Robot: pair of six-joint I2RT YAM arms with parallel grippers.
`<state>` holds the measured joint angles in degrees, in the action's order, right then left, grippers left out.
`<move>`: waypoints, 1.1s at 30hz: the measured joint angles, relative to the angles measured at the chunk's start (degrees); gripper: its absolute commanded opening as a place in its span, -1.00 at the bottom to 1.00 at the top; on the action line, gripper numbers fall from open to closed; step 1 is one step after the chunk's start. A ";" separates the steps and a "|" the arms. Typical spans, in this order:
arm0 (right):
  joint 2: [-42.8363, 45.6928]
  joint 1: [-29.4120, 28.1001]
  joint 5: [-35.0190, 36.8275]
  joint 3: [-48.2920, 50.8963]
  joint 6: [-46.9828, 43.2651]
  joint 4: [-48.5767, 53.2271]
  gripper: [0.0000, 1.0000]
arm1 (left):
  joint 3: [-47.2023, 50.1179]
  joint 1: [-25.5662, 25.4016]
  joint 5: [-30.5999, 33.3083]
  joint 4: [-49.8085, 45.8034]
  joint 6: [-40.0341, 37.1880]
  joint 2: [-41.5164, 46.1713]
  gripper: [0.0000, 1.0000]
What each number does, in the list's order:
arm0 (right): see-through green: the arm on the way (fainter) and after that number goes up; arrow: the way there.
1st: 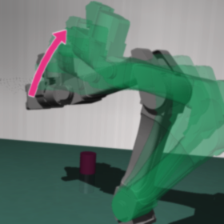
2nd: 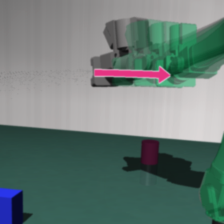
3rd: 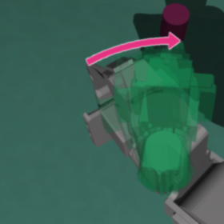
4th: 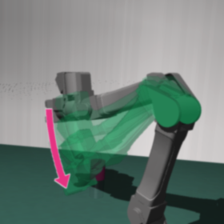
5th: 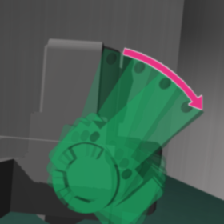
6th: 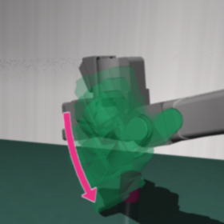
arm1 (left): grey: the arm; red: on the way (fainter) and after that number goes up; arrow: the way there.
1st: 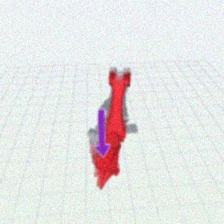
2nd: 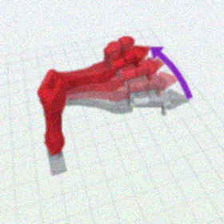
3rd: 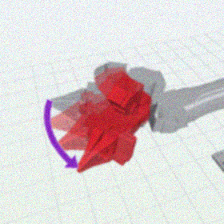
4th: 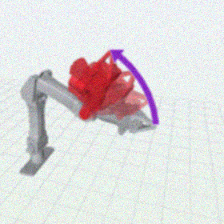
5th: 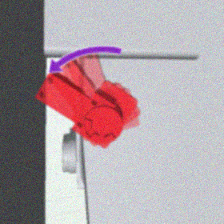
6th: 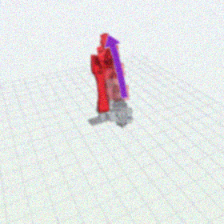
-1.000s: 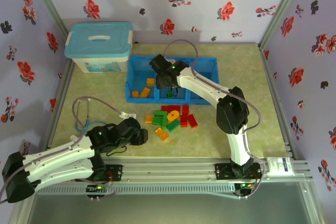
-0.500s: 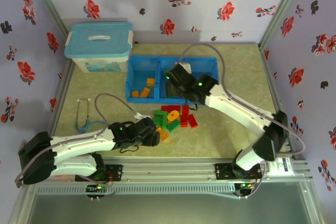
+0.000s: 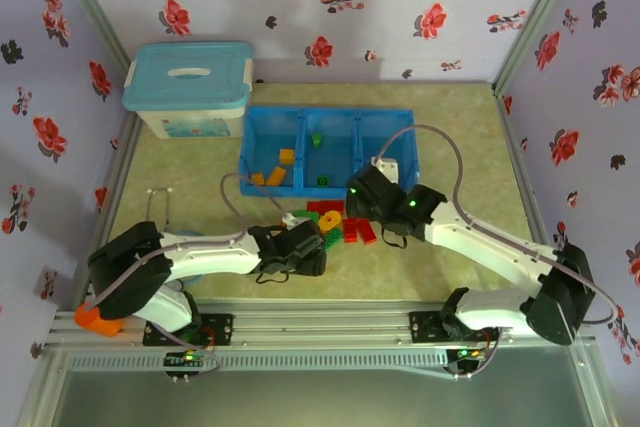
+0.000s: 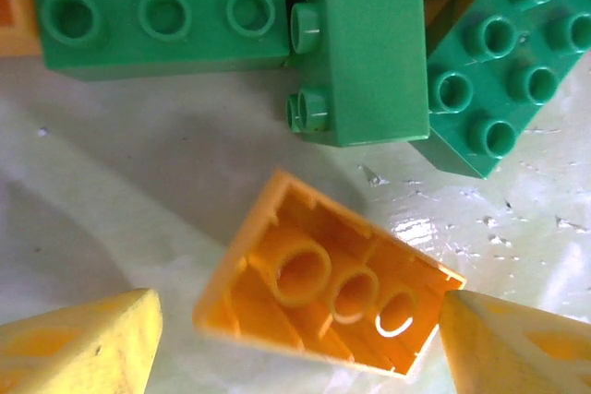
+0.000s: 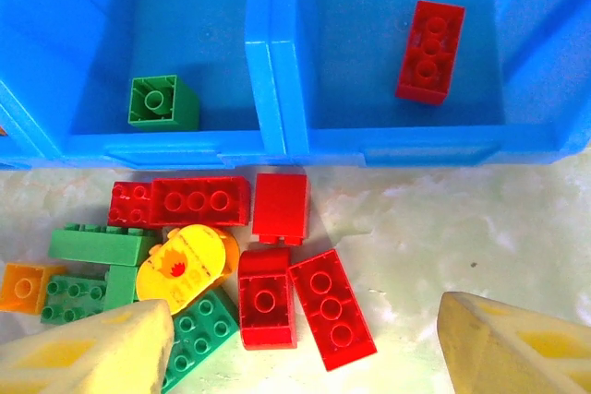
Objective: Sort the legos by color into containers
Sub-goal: Pick up the lego from the middle-left of the table.
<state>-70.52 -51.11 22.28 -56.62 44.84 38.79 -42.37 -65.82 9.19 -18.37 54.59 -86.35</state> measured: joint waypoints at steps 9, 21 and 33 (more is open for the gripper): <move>4.28 -1.22 0.00 7.63 4.68 -3.58 0.48 | -2.14 1.07 1.09 -1.40 0.85 -2.97 -0.02; 5.68 -3.28 0.07 9.73 7.56 -4.76 0.47 | -2.14 -0.26 2.97 -3.08 0.94 -1.27 -0.32; 18.34 -3.32 2.84 14.27 11.87 1.01 0.46 | -14.32 10.97 4.04 -9.33 -9.60 10.69 -0.34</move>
<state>-52.18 -54.43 25.12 -42.35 56.71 39.79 -56.69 -54.85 13.23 -27.70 44.99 -75.66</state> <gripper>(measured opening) 0.732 0.335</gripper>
